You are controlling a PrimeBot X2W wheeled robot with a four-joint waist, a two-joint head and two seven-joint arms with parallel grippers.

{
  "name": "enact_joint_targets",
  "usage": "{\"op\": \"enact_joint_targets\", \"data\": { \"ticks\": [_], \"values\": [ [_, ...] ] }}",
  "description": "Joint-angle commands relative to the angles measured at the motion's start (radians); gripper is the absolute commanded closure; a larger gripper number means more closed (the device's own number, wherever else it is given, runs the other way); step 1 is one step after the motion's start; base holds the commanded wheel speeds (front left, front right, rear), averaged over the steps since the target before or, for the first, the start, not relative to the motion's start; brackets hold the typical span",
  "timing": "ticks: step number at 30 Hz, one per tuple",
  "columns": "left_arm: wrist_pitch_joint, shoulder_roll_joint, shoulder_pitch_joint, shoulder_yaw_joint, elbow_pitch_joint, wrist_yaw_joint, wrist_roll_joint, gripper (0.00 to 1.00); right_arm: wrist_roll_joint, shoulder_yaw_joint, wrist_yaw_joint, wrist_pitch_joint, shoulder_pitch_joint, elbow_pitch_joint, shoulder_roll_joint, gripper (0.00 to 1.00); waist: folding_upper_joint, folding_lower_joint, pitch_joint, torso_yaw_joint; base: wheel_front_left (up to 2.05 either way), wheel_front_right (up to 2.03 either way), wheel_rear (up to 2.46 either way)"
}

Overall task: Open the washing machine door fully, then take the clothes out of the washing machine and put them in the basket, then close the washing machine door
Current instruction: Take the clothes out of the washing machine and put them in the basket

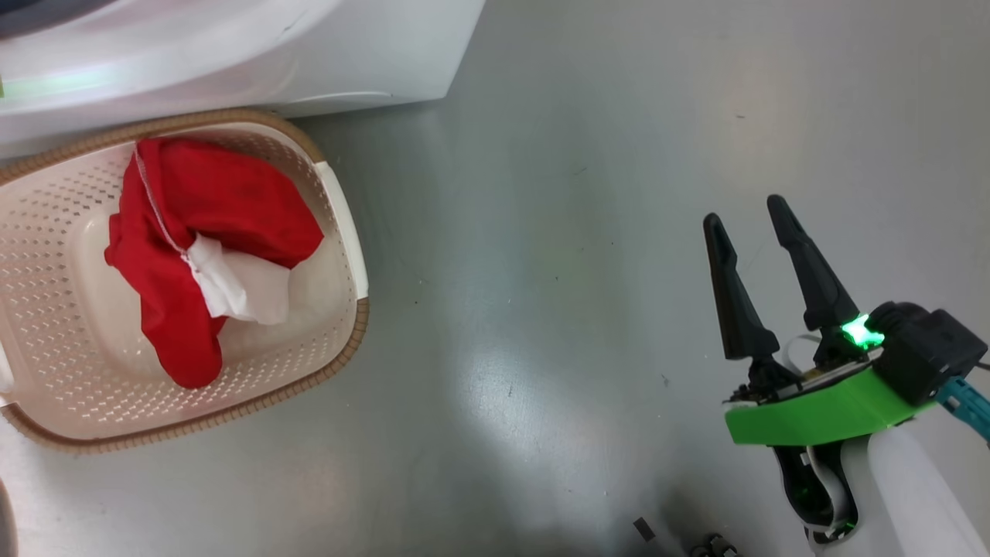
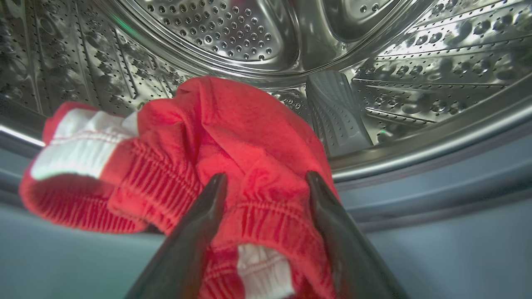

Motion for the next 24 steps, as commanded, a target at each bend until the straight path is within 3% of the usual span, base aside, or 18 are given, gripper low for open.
{"op": "enact_joint_targets", "data": {
  "ticks": [1,7,8,9,12,15,21,24],
  "values": [
    [-0.003,0.047,-0.001,-0.001,-0.007,-0.007,0.010,0.00,0.016,0.025,0.007,-0.006,0.001,-0.027,-0.001,0.00,0.0000,0.0000,0.000,0.000,0.00,0.00,0.00],
    [0.005,0.053,-0.009,-0.019,0.032,-0.012,0.010,0.00,0.018,0.030,0.007,-0.006,-0.005,-0.031,0.001,0.00,0.0000,0.0000,-0.001,-0.004,0.00,0.00,0.00],
    [0.006,0.053,-0.010,-0.022,0.035,-0.013,0.011,0.24,0.018,0.030,0.007,-0.006,-0.005,-0.032,0.001,0.00,0.0000,0.0000,-0.002,-0.004,0.00,0.00,0.00],
    [0.007,0.053,-0.011,-0.024,0.037,-0.013,0.009,0.58,0.018,0.029,0.007,-0.006,-0.005,-0.033,0.001,0.00,0.0000,0.0000,-0.002,-0.004,0.00,0.00,0.00],
    [0.006,0.053,-0.013,-0.029,0.043,-0.013,0.006,0.84,0.017,0.027,0.007,-0.006,-0.006,-0.033,0.001,0.00,0.0000,0.0000,-0.002,-0.003,0.00,0.00,0.00],
    [0.004,0.053,-0.014,-0.033,0.046,-0.013,0.002,1.00,0.017,0.025,0.007,-0.006,-0.008,-0.032,0.000,0.00,0.0000,0.0000,-0.004,-0.002,0.00,0.00,0.00],
    [-0.002,0.043,-0.002,-0.033,0.029,-0.018,-0.018,1.00,0.015,0.020,0.007,-0.006,-0.009,-0.029,-0.001,0.00,0.0000,0.0000,-0.024,0.009,0.00,0.00,0.00],
    [-0.003,0.029,0.028,-0.015,-0.047,-0.019,-0.045,1.00,0.014,0.017,0.007,-0.006,-0.005,-0.027,-0.006,0.00,0.0000,0.0000,-0.041,0.021,0.00,0.00,0.00]
  ]
}}
